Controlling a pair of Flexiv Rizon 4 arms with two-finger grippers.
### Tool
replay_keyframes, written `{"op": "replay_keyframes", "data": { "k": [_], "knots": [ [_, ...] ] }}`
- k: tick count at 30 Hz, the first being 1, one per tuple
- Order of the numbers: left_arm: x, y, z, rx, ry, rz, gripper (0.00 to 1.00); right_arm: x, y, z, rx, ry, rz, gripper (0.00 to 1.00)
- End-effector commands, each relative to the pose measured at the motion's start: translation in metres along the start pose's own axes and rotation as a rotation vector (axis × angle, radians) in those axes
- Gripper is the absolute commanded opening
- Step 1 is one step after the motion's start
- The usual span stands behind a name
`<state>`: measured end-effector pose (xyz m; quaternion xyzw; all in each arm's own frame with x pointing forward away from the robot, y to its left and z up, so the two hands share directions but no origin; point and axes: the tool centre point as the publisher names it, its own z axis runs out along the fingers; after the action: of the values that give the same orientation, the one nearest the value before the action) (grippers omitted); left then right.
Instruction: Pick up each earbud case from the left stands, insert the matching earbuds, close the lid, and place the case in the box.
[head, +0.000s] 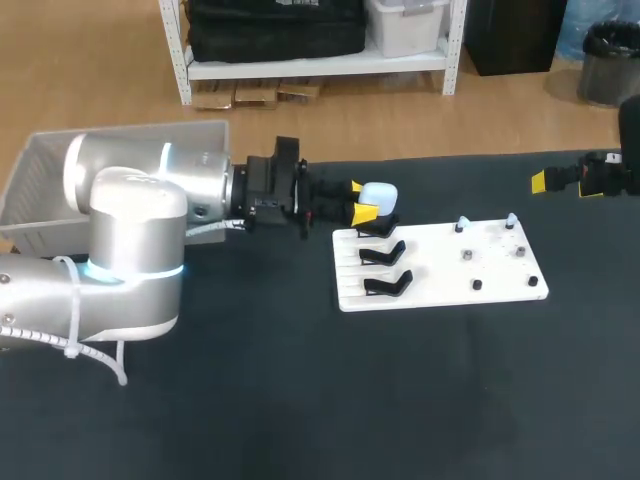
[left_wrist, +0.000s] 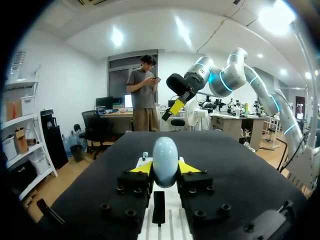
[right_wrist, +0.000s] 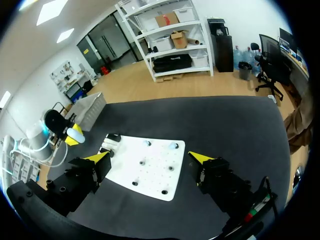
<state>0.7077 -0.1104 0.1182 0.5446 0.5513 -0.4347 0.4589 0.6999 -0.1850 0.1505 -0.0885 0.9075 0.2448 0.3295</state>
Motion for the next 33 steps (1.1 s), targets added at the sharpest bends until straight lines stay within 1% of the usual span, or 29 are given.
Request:
{"op": "replay_keyframes", "data": {
  "k": [1, 4, 6, 9, 13, 16, 18, 21, 25, 31, 33],
  "knots": [
    [0.001, -0.002, 0.000, -0.010, -0.004, 0.003, 0.00, 0.000, -0.001, 0.001, -0.006, 0.001, -0.001, 1.00],
    [0.001, -0.002, 0.000, -0.010, -0.004, 0.003, 0.00, 0.000, -0.001, 0.001, -0.006, 0.001, -0.001, 1.00],
    [-0.002, -0.005, -0.001, -0.037, -0.018, 0.024, 0.00, 0.000, -0.001, 0.001, -0.006, 0.001, -0.001, 1.00],
    [-0.006, -0.008, 0.001, -0.052, -0.044, 0.038, 0.00, 0.000, -0.001, 0.001, -0.006, 0.001, -0.001, 1.00],
    [-0.005, -0.011, 0.008, -0.036, -0.074, 0.032, 0.00, 0.000, -0.001, 0.001, -0.006, 0.001, -0.001, 1.00],
    [-0.006, -0.013, 0.015, -0.018, -0.095, 0.030, 0.00, 0.007, 0.005, -0.002, -0.027, 0.015, -0.007, 1.00],
    [-0.006, -0.014, 0.019, -0.008, -0.111, 0.029, 0.00, 0.013, 0.013, -0.005, -0.032, 0.020, -0.028, 1.00],
    [-0.005, -0.014, 0.022, -0.001, -0.125, 0.020, 0.00, 0.021, 0.028, -0.009, -0.063, 0.025, -0.036, 1.00],
    [-0.005, -0.014, 0.025, 0.011, -0.131, 0.019, 0.00, 0.031, 0.054, -0.015, -0.102, 0.043, -0.066, 1.00],
    [-0.004, -0.016, 0.028, 0.038, -0.135, 0.004, 0.00, 0.038, 0.089, -0.016, -0.151, 0.056, -0.120, 1.00],
    [-0.004, -0.017, 0.029, 0.040, -0.135, 0.003, 0.00, 0.040, 0.098, -0.015, -0.152, 0.061, -0.141, 1.00]
  ]
}}
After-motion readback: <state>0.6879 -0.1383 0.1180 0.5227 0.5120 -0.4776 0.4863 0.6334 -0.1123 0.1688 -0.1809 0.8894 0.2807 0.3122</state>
